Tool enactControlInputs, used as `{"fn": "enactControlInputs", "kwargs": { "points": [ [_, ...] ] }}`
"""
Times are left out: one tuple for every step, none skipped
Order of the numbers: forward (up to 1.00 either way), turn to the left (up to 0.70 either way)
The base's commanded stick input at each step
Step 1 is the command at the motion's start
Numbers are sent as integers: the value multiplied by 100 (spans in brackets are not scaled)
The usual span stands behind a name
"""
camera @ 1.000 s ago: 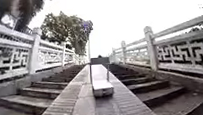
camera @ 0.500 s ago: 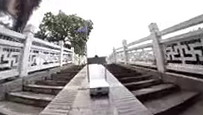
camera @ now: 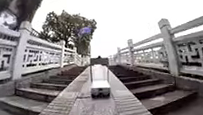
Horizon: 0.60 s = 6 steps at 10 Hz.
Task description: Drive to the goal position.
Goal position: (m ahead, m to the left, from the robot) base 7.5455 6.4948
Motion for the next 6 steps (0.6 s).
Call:
{"fn": "enactControlInputs", "kwargs": {
  "points": [
    [69,1],
    [69,1],
    [69,1],
    [69,1],
    [69,1],
    [69,1]
  ]
}}
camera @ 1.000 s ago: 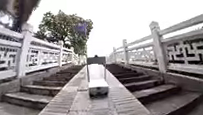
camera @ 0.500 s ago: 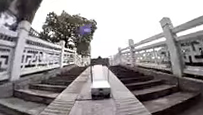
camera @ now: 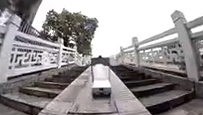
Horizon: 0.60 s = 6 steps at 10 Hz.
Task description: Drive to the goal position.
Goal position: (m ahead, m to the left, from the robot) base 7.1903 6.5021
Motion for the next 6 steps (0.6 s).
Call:
{"fn": "enactControlInputs", "kwargs": {
  "points": [
    [69,1],
    [69,1],
    [69,1],
    [69,1],
    [69,1],
    [69,1]
  ]
}}
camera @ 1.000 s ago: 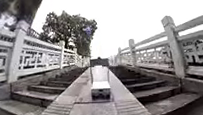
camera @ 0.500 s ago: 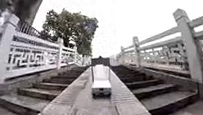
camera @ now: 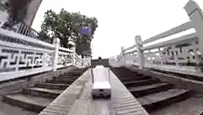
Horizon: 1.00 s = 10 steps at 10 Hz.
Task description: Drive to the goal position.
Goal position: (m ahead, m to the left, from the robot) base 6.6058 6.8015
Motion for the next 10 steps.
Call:
{"fn": "enactControlInputs", "kwargs": {
  "points": [
    [69,1],
    [69,1],
    [69,6],
    [69,13],
    [69,1],
    [69,1],
    [69,1],
    [69,1],
    [69,1],
    [69,1]
  ]
}}
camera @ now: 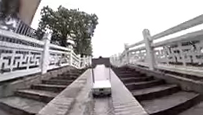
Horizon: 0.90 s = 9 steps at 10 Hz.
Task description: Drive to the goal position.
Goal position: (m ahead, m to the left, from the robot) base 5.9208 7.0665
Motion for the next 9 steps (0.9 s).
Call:
{"fn": "enactControlInputs", "kwargs": {
  "points": [
    [69,3],
    [69,13],
    [69,3],
    [69,1],
    [69,1],
    [69,1],
    [69,1],
    [69,1],
    [69,1]
  ]
}}
